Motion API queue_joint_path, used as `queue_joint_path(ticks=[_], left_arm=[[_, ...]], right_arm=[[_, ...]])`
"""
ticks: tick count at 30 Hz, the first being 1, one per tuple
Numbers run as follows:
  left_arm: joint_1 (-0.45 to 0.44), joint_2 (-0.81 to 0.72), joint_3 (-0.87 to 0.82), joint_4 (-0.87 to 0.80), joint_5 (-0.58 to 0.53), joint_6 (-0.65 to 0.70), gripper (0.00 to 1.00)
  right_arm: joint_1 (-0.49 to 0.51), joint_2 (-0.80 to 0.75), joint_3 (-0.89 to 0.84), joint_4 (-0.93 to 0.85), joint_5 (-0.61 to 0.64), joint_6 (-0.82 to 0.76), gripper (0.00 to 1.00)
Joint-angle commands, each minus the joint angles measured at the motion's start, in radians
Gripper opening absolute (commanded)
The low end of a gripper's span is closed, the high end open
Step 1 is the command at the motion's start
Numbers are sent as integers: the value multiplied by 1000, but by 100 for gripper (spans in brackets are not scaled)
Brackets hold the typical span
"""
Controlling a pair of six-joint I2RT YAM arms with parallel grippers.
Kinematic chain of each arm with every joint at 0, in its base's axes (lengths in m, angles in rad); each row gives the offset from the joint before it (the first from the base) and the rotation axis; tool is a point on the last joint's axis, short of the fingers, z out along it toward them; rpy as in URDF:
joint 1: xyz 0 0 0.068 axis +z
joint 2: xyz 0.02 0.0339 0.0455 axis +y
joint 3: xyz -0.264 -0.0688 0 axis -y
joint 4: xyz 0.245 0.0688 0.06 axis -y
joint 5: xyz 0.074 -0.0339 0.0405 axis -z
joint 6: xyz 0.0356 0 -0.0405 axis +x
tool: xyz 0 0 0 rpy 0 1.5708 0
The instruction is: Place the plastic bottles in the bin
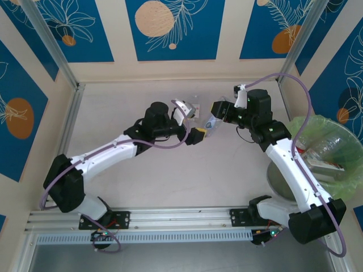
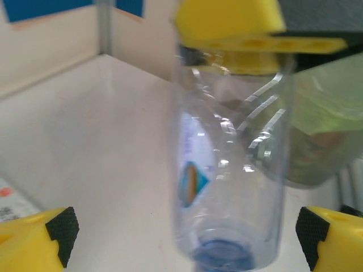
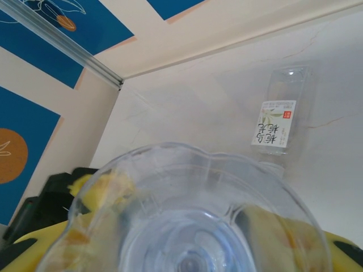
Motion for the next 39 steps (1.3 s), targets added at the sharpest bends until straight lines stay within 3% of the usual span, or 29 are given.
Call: queue_joint_path(ticks=[1,3,8,11,13,28,33,35,39], left_arm=[[5,-52,-58,112,-175,-21,100],[5,-70,-84,130,-224,-28,100],[5,-124,-164,157,-594,-98,100],[9,-123,-158,82,-761,-156,100],[11,-101,-130,6,-814,-178,100],[13,-11,-92,-46,-831,-242,100],[14,-9,-96,-49,-829,-244,100],[15,-7,-97,-45,-805,-238,100],[17,6,-84,-19,-645,-193,100]], right_arm=[[-6,-34,30,-32,30,-50,40],[-9,-42,34,-45,40,-59,40],[-14,-71,52,-91,86,-97,40],[-19,-103,56,-113,118,-120,40],[-25,-126,59,-126,142,-133,40],[-70,-307,134,-272,291,-211,39],[-78,-357,218,-339,394,-280,39],[-80,-377,248,-355,429,-303,39],[-81,-413,274,-365,506,-337,39]])
